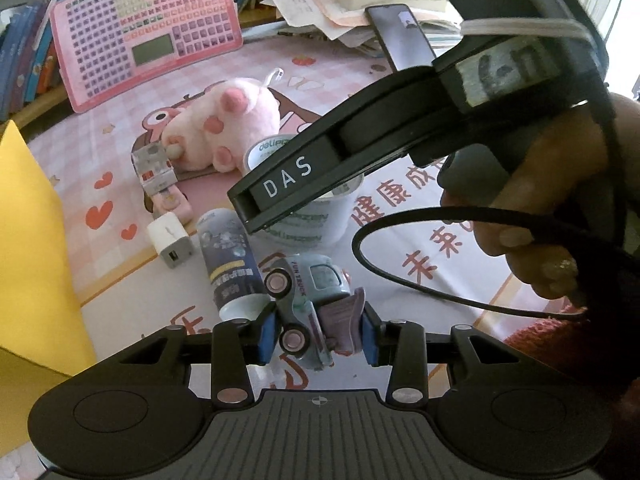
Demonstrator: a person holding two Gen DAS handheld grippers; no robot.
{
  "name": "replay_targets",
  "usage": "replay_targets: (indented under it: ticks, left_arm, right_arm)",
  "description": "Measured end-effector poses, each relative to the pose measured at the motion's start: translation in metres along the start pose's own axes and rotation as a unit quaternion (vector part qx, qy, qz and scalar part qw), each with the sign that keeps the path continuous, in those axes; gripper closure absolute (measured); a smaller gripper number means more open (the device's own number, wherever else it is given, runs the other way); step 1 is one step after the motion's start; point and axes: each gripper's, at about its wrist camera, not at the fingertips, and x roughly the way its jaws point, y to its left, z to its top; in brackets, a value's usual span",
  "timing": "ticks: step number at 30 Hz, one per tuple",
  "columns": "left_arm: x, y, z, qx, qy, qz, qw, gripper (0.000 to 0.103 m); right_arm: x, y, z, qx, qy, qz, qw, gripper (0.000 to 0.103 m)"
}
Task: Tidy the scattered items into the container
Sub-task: 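Lift toy car with left tool while right tool grasps the tape roll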
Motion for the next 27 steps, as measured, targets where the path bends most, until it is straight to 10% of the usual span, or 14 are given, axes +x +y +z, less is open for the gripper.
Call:
replay_targets:
  ticks: [27]
  left_arm:
    - [-0.058,0.022,-0.045,-0.076,-0.051,0.011,0.9958,0.064]
  right_arm:
    - [-0.049,0.022,-0.038,0.003,-0.043,-0.029,0.999,0.023]
